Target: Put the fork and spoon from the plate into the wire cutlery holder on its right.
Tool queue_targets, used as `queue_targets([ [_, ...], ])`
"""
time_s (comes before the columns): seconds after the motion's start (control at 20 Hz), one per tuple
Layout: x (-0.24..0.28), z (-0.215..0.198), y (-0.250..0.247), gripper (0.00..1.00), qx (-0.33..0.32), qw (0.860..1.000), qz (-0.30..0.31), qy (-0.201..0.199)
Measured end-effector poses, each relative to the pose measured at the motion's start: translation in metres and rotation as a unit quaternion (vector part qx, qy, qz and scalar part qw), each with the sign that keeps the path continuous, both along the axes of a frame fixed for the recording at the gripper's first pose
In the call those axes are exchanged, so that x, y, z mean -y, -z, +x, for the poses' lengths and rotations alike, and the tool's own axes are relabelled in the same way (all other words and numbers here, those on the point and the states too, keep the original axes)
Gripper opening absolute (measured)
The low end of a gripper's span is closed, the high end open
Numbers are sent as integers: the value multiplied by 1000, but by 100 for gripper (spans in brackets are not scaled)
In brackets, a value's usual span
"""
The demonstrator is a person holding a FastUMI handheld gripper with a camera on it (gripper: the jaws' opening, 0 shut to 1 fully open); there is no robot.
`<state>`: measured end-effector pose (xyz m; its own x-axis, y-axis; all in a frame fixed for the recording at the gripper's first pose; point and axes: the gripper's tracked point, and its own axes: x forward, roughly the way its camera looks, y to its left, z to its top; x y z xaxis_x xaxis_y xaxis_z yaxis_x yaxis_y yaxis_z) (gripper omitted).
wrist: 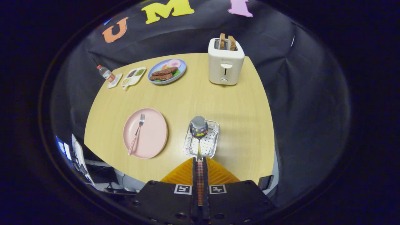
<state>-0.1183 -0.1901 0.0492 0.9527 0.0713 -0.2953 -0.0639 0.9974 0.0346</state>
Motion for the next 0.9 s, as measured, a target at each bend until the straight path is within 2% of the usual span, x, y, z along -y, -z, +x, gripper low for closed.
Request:
queue_targets([
  [0.15, -3, 7, 8, 6, -42, 999, -7, -21],
  [0.45, 1, 30, 14, 5, -143, 989, 15, -14],
  [0.65, -7, 38, 18, 7, -220, 975, 34, -12],
  [0.9, -10, 54, 10, 7, -245, 969, 23, -8],
])
